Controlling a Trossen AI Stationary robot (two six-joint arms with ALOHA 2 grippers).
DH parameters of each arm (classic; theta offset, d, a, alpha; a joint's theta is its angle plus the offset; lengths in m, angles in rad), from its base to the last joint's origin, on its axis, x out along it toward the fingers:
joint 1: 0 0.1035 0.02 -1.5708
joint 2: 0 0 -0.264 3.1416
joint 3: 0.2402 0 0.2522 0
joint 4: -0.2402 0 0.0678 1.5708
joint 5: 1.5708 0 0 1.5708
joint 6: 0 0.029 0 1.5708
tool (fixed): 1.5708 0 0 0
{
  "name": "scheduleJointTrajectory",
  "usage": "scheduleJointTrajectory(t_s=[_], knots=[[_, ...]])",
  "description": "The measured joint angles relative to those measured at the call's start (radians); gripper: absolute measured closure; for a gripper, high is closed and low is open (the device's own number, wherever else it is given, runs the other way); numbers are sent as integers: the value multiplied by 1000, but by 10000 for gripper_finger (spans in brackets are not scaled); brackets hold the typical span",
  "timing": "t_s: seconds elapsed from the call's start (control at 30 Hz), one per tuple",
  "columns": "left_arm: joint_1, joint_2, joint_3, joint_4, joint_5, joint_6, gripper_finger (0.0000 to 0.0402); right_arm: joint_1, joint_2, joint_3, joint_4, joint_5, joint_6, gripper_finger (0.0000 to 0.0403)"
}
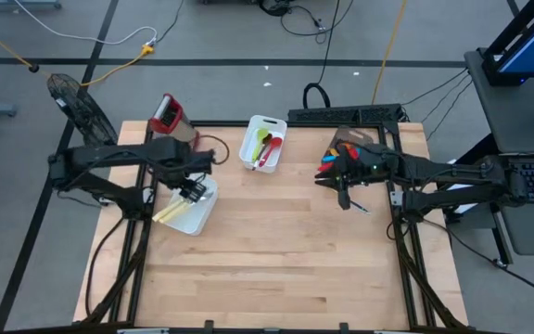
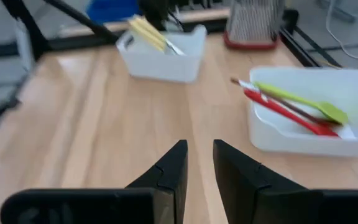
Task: Pick & Place Kitchen Items
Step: Put the yellow knife into the bottom white bin
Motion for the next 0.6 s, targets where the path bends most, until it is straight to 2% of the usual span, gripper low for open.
scheduleJointTrajectory(t_s=[0.33,0.6], knots=[[1,-281,0,38,-153,-76,192,121,0,0,-107,144,-2,334],[1,-474,0,230,-170,-7,192,252,0,0,-253,237,97,334]])
